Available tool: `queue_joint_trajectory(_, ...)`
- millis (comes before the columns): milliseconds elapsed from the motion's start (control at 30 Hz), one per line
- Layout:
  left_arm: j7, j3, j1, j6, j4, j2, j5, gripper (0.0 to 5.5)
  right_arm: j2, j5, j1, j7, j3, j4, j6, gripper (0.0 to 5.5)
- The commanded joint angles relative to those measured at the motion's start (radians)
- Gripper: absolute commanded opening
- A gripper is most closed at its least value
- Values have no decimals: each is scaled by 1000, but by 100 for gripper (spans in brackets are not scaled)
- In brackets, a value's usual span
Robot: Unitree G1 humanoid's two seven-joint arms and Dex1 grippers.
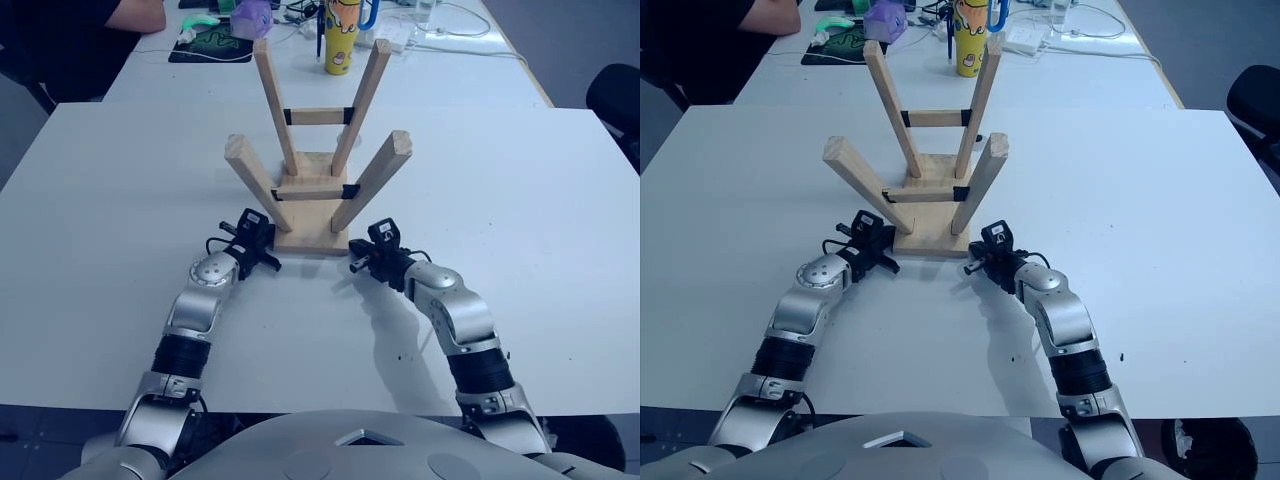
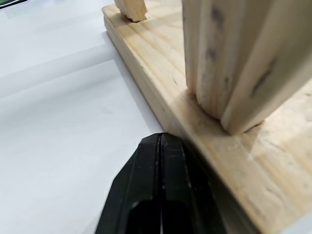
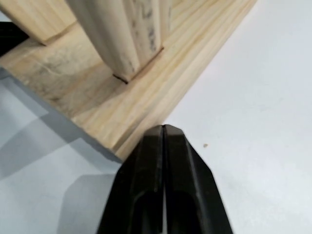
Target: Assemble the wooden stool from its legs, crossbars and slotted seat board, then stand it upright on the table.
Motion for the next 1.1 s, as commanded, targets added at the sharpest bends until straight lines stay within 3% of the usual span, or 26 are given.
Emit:
queue_joint_trajectory(33, 44, -38, 86, -36, -56, -37, 29, 0, 27, 44, 17, 22, 32, -63, 23, 2)
queue_joint_trajectory(200, 192, 88, 201, -69, -274, -50, 35, 0, 20, 11, 72, -84, -62, -201, 3, 2)
queue_joint_trajectory(567, 293, 139, 186, -90, -666, -81, 80, 0, 106, 36, 35, -347, -321, -585, -53, 2)
queue_joint_trajectory(1100, 302, 136, 150, -109, -667, -90, 89, 0, 144, 47, 32, -382, -258, -593, -128, 2)
